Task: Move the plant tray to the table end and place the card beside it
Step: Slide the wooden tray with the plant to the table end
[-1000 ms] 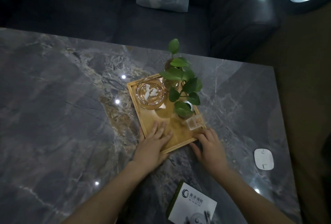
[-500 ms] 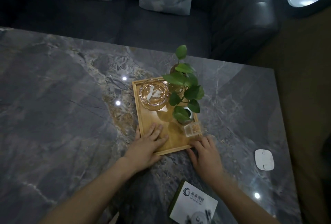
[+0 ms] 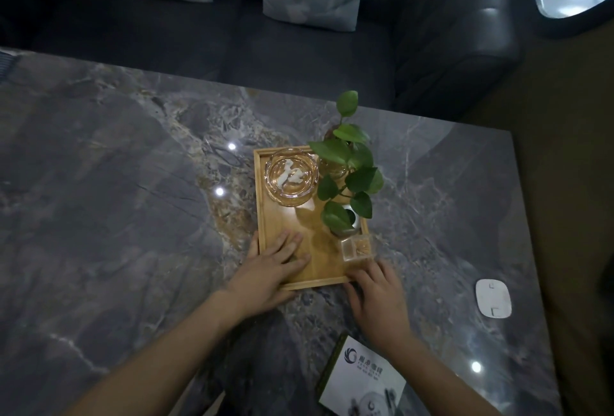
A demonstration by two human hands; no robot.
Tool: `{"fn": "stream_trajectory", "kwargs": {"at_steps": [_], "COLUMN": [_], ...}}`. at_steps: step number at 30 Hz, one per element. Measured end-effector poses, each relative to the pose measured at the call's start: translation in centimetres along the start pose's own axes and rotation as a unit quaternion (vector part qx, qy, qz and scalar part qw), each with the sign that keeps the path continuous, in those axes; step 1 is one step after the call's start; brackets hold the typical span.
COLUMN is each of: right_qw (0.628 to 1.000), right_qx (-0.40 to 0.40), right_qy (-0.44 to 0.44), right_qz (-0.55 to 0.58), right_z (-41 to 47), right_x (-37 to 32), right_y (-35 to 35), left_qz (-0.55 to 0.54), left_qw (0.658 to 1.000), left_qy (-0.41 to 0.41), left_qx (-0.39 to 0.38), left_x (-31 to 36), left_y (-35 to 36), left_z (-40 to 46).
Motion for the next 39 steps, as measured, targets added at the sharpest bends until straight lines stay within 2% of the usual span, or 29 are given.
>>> {"fn": "stream_trajectory", "kwargs": {"at_steps": [8, 12, 17, 23, 32, 39], "right_qw": [0.998, 0.995, 0.994, 0.993, 0.994, 0.993], "right_qx": [0.017, -0.013, -0.036, -0.038, -0.056, -0.072], "right_qy": [-0.054, -0.093, -0.087, -0.078, -0.073, -0.072], "right_qz": [-0.019, -0.031, -0.058, -0.074, -0.052, -0.056], "right_z": [-1.0, -0.2, 0.9, 1.2, 1.3, 1.4], "right_x": [-1.7, -3.4, -4.0, -4.0, -3.8, -3.5], "right_y": [0.1, 0.9, 1.6, 2.0, 1.6, 1.7], "left_qz": [-0.101, -0.119, -0.158, -0.261, -0.23, -0.224], "left_qw": [0.987, 0.973, 0.952, 0.928, 0.939, 0.94], "left_qy": [-0.093, -0.142, -0.2, -0.204, -0.23, -0.236], "left_qx": [0.083, 0.14, 0.172, 0.171, 0.109, 0.105], "left_x": [1.7, 2.5, 2.5, 2.0, 2.5, 2.5], "left_y": [0.8, 1.6, 1.8, 1.5, 0.8, 0.7], "left_z": [-0.6, -1.4, -2.2, -2.3, -2.1, -1.8]}}
Point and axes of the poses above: each hand's wrist, its own z-axis towards the middle knuckle, its own y-axis out of the palm, x = y × z, the point moved 5 cm from there along z, towards the middle knuckle, and after that the axes turned 7 degrees about -x, right-handed, at the moved point
